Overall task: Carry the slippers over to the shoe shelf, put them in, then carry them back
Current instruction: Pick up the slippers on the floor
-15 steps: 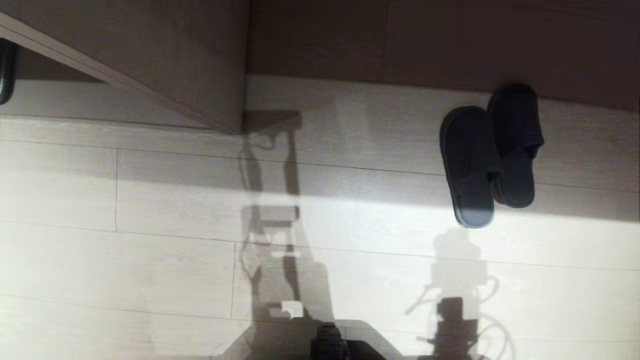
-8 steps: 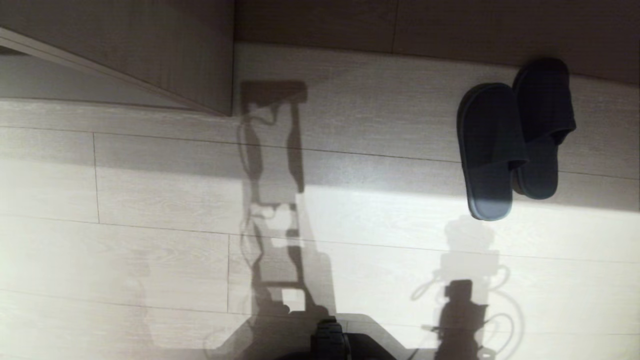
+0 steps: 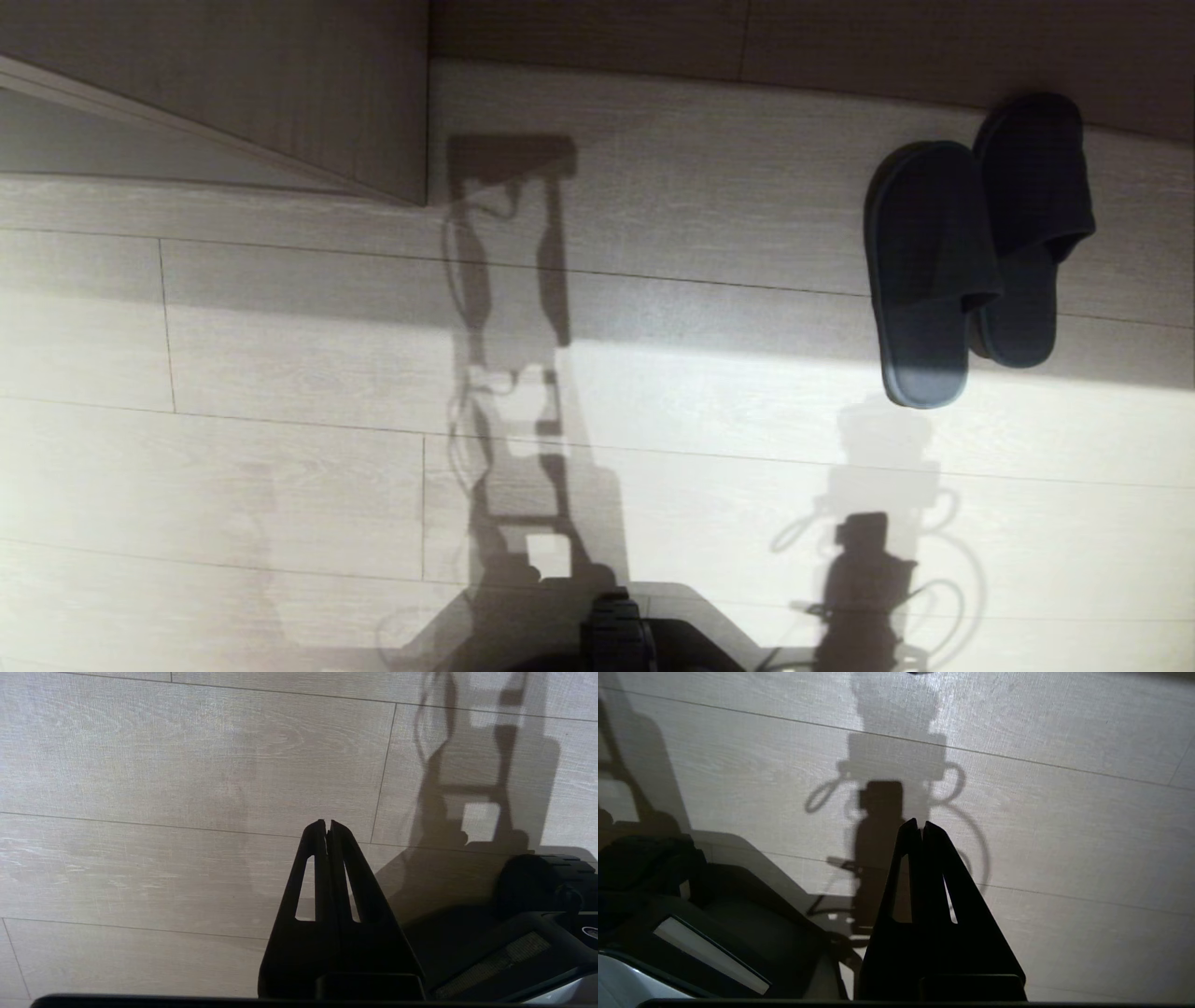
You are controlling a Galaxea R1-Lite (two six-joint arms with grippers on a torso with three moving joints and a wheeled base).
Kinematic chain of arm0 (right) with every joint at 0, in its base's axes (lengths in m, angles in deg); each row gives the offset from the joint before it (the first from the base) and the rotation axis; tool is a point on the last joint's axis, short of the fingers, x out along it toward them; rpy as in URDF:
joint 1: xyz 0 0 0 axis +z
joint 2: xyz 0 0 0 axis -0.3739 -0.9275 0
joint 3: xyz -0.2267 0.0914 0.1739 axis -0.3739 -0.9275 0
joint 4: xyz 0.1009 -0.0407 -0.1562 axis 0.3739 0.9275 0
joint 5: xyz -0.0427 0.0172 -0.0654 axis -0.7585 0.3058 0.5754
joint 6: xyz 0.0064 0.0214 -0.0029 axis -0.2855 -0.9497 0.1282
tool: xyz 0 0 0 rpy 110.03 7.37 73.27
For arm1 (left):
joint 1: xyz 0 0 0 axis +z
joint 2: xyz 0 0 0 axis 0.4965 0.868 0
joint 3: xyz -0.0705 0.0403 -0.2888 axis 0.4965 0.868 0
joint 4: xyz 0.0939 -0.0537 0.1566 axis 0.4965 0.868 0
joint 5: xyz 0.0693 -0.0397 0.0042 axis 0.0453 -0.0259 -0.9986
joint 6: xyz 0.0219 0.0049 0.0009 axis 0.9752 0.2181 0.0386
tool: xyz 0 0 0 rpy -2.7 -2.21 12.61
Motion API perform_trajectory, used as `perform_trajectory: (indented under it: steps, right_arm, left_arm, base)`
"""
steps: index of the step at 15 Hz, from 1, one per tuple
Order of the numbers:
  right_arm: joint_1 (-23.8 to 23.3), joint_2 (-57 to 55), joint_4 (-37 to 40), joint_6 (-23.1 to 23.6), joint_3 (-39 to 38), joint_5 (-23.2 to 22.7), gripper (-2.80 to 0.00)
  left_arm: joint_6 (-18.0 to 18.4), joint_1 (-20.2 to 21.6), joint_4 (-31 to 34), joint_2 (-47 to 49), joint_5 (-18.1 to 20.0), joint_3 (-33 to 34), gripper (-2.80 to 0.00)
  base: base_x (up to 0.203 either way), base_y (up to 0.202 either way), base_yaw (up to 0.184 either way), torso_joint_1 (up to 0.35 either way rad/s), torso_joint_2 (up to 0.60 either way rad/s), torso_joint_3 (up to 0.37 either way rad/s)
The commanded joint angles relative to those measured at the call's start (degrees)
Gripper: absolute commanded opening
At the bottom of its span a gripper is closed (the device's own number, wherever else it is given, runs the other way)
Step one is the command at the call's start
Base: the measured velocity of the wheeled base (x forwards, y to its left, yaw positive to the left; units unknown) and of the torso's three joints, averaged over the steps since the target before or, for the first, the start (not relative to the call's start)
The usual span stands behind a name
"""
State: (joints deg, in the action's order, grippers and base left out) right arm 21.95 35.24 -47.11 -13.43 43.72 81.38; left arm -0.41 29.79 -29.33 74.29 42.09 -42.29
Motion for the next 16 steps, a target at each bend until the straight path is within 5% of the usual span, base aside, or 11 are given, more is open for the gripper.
perform_trajectory:
  steps: [1,6,14,15,16]
  right_arm:
    - [0.00,-0.70,-0.10,0.87,2.97,-0.79,-2.80]
    - [-0.02,-24.43,-7.55,3.02,12.26,-2.95,-2.80]
    - [-1.14,-84.38,-47.23,13.57,25.91,1.59,-2.80]
    - [-1.24,-89.07,-53.56,14.40,27.70,1.48,0.00]
    - [-1.31,-92.38,-58.71,14.75,29.73,0.07,0.00]
  left_arm:
    - [-0.05,0.06,-0.02,0.00,-0.02,0.00,-2.80]
    - [-0.05,-0.02,-0.02,0.00,-0.02,0.00,-2.80]
    - [0.13,0.06,-0.02,-0.07,0.07,0.00,-2.80]
    - [0.13,-0.02,-0.02,-0.09,0.07,0.00,-2.80]
    - [0.13,0.05,-0.02,0.00,0.07,0.00,-2.80]
  base:
    - [0.000,0.000,0.000,0.000,0.00,0.000]
    - [0.000,0.000,0.000,0.000,0.00,0.000]
    - [0.000,0.000,0.000,0.000,0.00,0.000]
    - [0.000,0.000,0.000,0.000,0.00,0.000]
    - [0.000,0.000,0.000,0.000,0.00,0.000]
